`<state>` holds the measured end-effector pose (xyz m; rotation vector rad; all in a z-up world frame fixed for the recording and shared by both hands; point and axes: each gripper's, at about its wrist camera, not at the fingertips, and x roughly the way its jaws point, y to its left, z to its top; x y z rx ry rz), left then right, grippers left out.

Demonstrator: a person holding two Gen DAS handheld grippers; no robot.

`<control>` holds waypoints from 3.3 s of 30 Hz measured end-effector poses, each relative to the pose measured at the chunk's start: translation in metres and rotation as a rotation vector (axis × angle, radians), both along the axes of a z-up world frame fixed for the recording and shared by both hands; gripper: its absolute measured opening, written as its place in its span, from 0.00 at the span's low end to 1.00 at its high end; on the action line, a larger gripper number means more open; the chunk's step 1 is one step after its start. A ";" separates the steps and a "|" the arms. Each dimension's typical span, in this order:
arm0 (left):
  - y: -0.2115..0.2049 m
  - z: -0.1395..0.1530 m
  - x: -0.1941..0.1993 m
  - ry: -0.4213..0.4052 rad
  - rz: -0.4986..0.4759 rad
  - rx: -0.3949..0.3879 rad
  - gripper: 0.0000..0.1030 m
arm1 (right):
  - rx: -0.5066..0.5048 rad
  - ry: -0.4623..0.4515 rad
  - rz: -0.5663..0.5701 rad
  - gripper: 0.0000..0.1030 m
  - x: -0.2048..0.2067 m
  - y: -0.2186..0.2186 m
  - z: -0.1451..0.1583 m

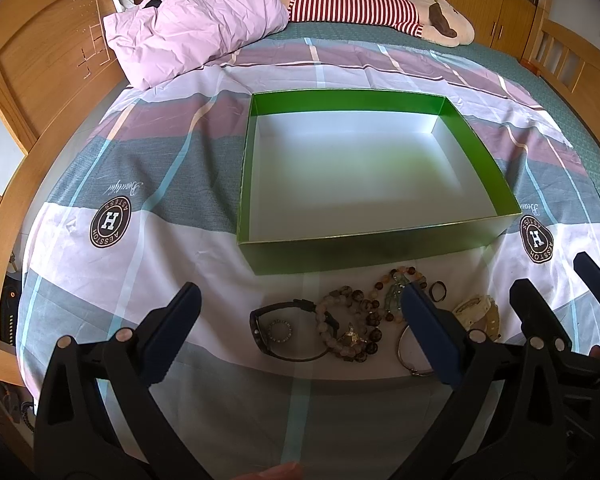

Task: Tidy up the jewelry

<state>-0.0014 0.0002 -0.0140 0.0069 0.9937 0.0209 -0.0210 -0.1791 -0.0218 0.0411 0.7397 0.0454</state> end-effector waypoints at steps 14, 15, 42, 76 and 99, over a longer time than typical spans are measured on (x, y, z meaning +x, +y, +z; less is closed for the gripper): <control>-0.003 -0.001 0.001 0.016 -0.005 0.018 0.98 | -0.005 0.000 -0.001 0.99 0.000 0.001 0.001; 0.000 0.000 0.001 0.011 -0.001 0.022 0.98 | -0.003 -0.004 0.002 0.99 0.000 0.000 0.002; 0.053 -0.072 0.024 0.379 0.068 -0.123 0.70 | -0.021 0.475 -0.011 0.40 0.023 -0.026 -0.095; 0.085 -0.051 0.021 0.318 0.101 -0.283 0.23 | 0.112 0.350 -0.005 0.14 0.011 -0.028 -0.065; 0.080 -0.079 0.031 0.366 0.135 -0.229 0.52 | 0.011 0.356 0.081 0.56 0.015 0.007 -0.083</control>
